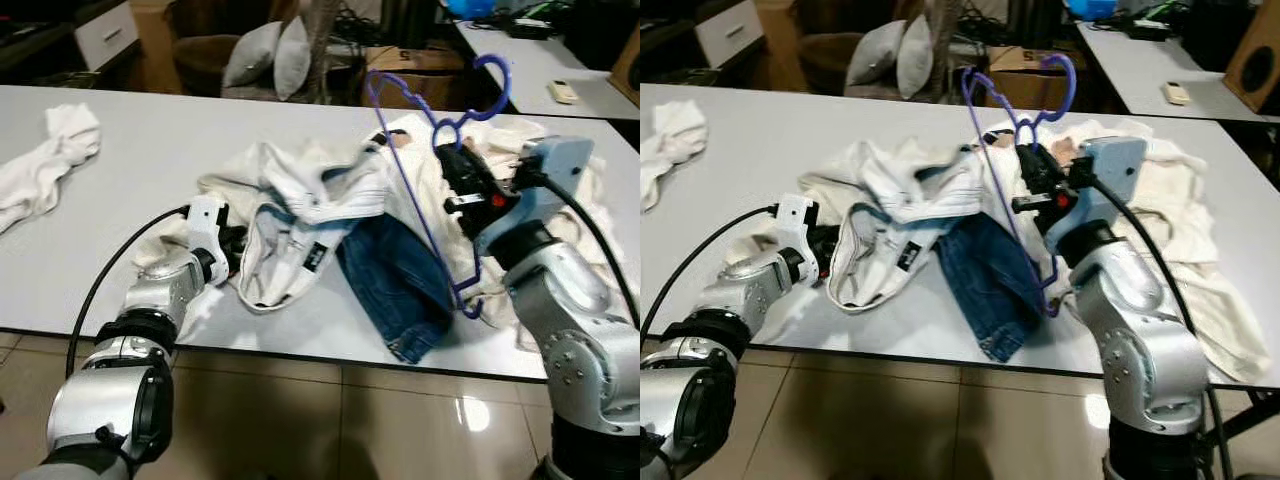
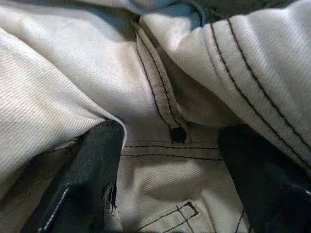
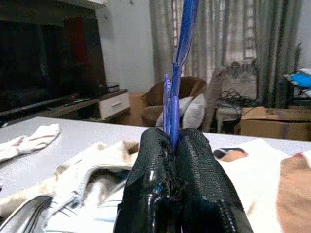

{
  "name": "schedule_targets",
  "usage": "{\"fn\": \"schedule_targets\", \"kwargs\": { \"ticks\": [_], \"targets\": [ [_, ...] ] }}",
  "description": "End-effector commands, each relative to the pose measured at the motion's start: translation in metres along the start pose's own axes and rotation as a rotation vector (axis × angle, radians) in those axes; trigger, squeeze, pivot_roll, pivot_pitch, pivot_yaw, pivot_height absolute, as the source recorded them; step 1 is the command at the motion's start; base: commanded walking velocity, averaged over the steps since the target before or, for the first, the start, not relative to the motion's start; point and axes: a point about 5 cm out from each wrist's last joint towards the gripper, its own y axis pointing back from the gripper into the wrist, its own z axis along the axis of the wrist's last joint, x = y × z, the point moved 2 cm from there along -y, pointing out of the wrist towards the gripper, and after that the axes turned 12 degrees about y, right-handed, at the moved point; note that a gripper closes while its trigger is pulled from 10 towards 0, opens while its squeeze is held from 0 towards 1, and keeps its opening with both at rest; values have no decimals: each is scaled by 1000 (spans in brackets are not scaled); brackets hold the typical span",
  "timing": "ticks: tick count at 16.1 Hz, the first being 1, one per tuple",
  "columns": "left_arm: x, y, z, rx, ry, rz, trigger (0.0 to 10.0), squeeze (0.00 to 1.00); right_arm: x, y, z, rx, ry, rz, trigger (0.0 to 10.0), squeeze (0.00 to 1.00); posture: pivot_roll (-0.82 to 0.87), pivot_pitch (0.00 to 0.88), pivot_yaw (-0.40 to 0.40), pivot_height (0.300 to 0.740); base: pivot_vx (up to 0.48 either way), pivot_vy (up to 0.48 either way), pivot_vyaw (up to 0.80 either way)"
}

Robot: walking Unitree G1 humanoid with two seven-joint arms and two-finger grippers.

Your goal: Hang hanger

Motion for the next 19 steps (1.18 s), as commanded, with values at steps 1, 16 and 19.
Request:
{"fn": "schedule_targets", "kwargs": {
  "ticks": [1,16,19],
  "targets": [
    [6,5,14,-50,-72,38,10000,0,2,-5,3,-20,-1,9,10000,0,-153,0,15,740,0,0,0],
    [29,40,48,-223,-176,156,10000,0,8,-12,3,-37,-16,28,10000,0,-109,0,13,740,0,0,0],
    [29,40,48,-223,-176,156,10000,0,8,-12,3,-37,-16,28,10000,0,-109,0,13,740,0,0,0]
  ]
}}
